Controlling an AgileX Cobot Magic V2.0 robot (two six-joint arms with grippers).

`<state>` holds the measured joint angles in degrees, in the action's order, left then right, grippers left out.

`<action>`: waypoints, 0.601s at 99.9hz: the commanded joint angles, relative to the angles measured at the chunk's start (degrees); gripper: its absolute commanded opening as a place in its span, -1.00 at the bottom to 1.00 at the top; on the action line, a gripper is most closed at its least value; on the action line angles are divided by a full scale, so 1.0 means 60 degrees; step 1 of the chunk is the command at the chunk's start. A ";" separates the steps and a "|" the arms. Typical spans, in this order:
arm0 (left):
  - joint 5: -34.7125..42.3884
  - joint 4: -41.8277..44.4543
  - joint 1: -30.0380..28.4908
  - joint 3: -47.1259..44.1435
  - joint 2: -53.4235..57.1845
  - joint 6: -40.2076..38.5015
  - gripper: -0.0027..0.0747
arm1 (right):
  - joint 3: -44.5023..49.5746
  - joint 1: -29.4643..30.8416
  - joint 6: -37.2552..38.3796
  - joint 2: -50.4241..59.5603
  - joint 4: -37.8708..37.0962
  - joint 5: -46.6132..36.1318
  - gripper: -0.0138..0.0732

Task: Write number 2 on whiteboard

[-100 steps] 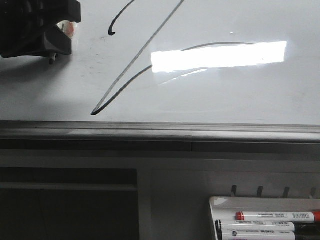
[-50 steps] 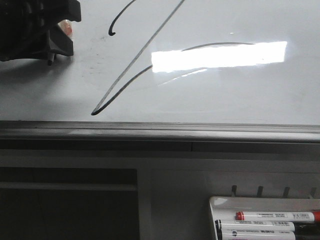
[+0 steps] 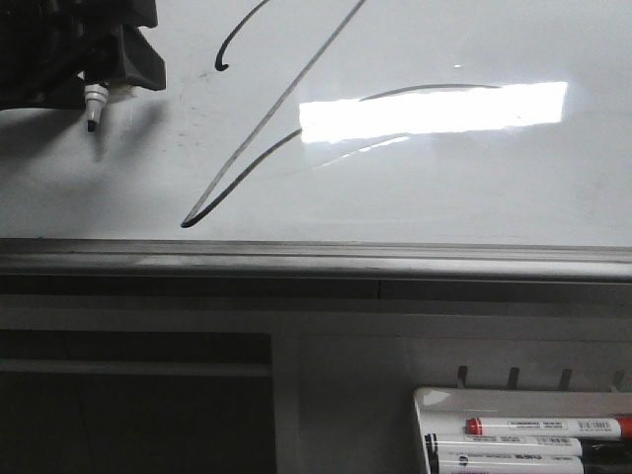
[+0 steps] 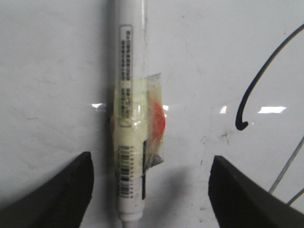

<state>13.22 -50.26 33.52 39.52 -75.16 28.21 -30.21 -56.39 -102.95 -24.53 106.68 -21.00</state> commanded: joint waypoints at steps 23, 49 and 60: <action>0.0628 0.0034 -0.0042 0.0244 0.0341 -0.0063 0.40 | -0.0218 0.0008 -0.0033 -0.0067 0.0029 0.0354 -0.86; 0.0609 0.0053 -0.0042 0.0244 0.1597 0.0060 0.40 | -0.0218 0.0008 -0.0033 -0.0067 0.0029 0.0354 -0.86; 0.0552 0.0053 -0.0042 0.0244 0.2148 0.1025 0.40 | -0.0218 0.0008 -0.0033 -0.0067 0.0029 0.0354 -0.86</action>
<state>13.31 -50.36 33.48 39.53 -66.01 30.13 -30.21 -56.39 -102.90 -24.53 106.68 -21.00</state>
